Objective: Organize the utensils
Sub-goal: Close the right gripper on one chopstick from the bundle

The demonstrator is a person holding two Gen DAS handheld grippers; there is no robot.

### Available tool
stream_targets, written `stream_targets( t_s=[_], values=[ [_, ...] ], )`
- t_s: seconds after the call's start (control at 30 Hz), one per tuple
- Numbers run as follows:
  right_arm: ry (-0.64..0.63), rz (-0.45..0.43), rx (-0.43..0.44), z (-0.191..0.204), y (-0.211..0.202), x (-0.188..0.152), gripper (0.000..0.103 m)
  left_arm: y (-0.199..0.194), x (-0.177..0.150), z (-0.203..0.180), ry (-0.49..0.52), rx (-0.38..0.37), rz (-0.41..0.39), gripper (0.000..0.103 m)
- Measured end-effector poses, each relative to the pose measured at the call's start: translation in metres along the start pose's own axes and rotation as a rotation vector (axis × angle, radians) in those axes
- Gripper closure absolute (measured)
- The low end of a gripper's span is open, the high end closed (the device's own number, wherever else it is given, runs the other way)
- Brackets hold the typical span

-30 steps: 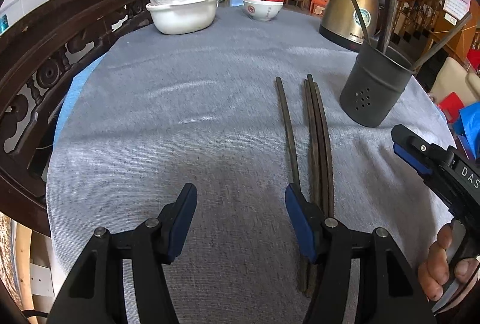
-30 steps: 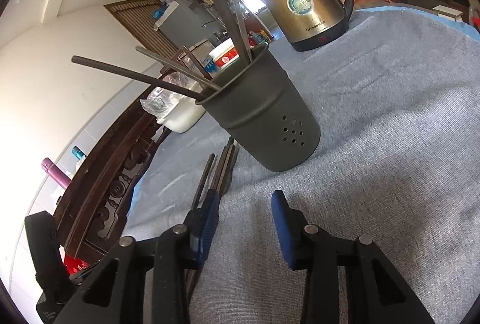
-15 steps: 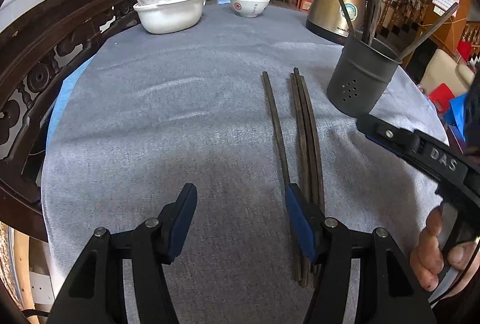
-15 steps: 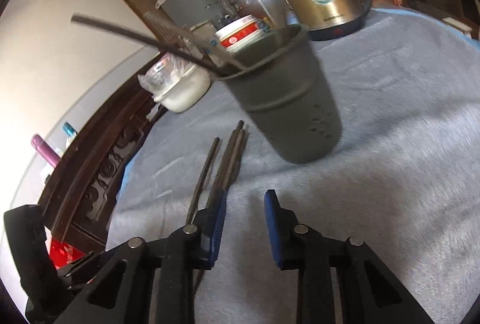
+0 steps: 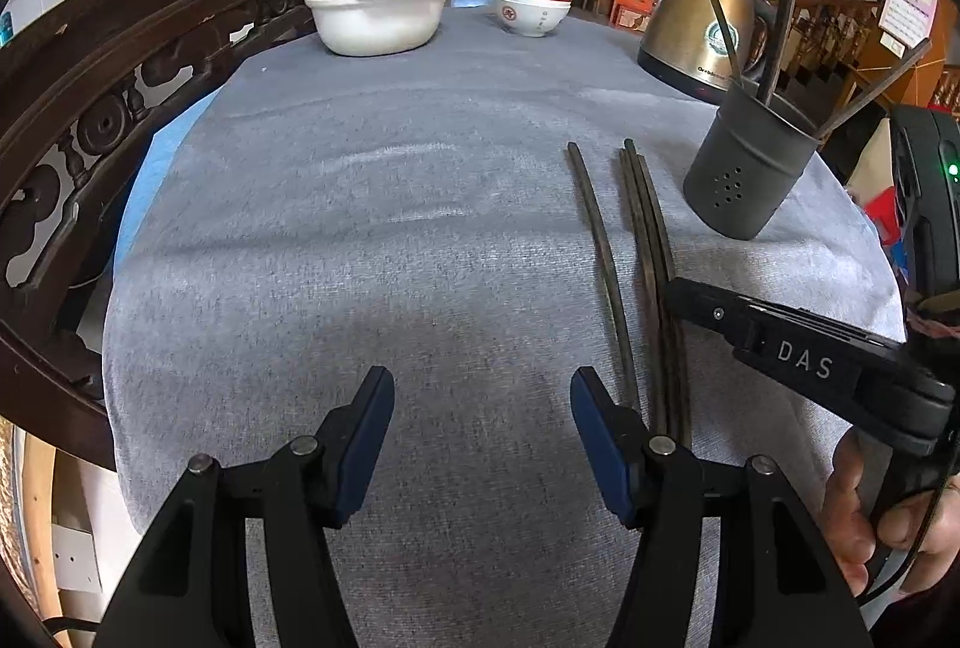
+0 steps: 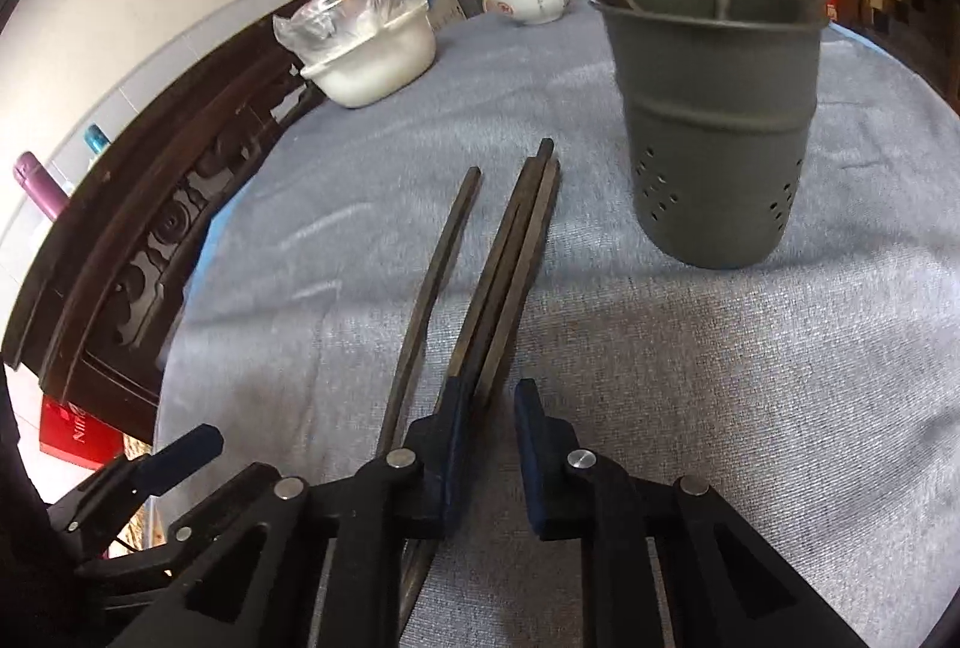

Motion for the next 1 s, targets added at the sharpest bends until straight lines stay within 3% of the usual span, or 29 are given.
stream_targets(
  t_s=[0.17,0.4,0.57,0.73,0.83,1.0],
  values=[
    [-0.006,0.02,-0.044,-0.005,-0.002,0.0,0.085,-0.002,0.0,0.001,-0.003,-0.009,-0.004,0.041],
    [0.047,0.037,-0.004,-0.017,-0.004,0.0,0.085,0.001,-0.001,-0.004,0.003,-0.019,0.01,0.041],
    [0.016,0.056,-0.01,-0.008,0.001,0.0,0.084,0.002,-0.002,-0.011,0.017,-0.038,0.022,0.041],
    [-0.001,0.062,-0.02,-0.01,0.002,0.0,0.089,0.001,0.0,-0.017,0.027,-0.09,0.039,0.041],
    [-0.031,0.056,-0.08,-0.015,-0.001,0.002,0.089,0.005,-0.001,-0.02,0.026,-0.14,0.073,0.041],
    [-0.029,0.071,-0.07,-0.025,-0.007,0.001,0.089,0.012,-0.005,-0.033,0.021,-0.206,0.128,0.041]
  ],
)
Point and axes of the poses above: each gripper's, at about its wrist camera, not at the fingertips, and y roughly the way its jaws point, z to its left, x to its top, the point moved 4 cm from there along y, roughly the way its jaws point, and after that the axes turned 1 degree about z, right-handed, at the moved point
